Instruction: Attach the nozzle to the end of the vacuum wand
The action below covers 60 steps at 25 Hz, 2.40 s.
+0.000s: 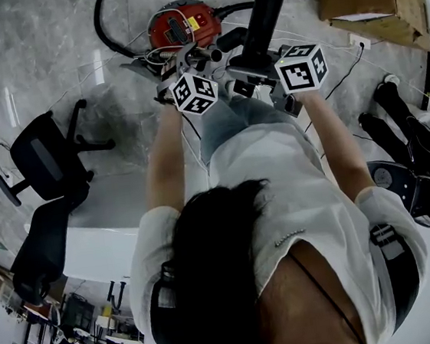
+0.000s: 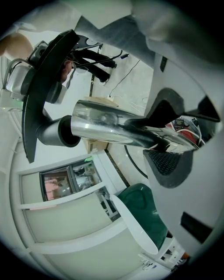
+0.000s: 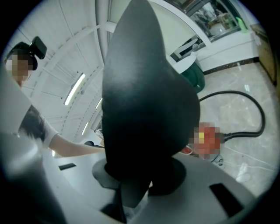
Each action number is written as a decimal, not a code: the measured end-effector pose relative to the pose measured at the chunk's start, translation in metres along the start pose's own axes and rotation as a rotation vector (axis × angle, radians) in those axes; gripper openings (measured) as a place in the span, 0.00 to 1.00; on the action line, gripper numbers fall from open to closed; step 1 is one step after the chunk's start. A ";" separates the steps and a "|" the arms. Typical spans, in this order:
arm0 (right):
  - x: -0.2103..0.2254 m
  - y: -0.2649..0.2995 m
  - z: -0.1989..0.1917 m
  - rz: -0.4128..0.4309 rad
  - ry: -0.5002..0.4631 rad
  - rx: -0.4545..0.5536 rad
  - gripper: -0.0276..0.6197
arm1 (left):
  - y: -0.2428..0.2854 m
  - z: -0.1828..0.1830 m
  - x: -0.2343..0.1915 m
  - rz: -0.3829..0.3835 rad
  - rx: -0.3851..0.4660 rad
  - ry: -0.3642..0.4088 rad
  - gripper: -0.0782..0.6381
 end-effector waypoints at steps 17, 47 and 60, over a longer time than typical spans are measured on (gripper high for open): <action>0.002 0.010 -0.007 0.147 0.053 -0.109 0.21 | 0.002 0.001 -0.002 -0.024 0.001 -0.008 0.34; 0.000 0.025 -0.024 -0.157 -0.323 -0.201 0.21 | 0.004 0.000 0.001 -0.143 -0.019 -0.036 0.35; -0.001 0.030 -0.028 -0.248 -0.361 -0.180 0.21 | 0.006 0.002 0.001 -0.180 -0.024 -0.037 0.36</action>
Point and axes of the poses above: the fingertips, and each gripper's own axes: y forward along the fingers, x to its right, z out of its top, the point moved 2 cm from there along -y, backward along the fingers, and after that the axes turned 4 degrees about -x, right-handed, at the moved point
